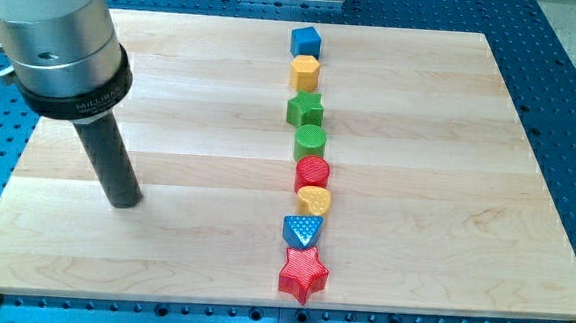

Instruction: Go to the left side of the red star

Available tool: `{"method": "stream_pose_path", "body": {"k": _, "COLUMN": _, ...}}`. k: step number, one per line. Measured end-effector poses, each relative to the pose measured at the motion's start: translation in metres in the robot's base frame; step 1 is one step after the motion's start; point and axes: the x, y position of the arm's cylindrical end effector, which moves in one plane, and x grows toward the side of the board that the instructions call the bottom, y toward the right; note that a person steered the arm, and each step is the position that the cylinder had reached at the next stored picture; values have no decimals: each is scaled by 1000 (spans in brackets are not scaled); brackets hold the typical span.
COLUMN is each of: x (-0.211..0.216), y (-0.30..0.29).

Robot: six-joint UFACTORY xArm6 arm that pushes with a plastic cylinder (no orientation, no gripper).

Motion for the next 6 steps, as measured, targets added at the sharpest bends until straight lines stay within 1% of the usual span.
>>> {"method": "stream_pose_path", "body": {"k": 2, "x": 6, "y": -4}}
{"method": "stream_pose_path", "body": {"k": 3, "x": 34, "y": -38}}
{"method": "stream_pose_path", "body": {"k": 4, "x": 96, "y": -27}}
{"method": "stream_pose_path", "body": {"k": 6, "x": 96, "y": -22}}
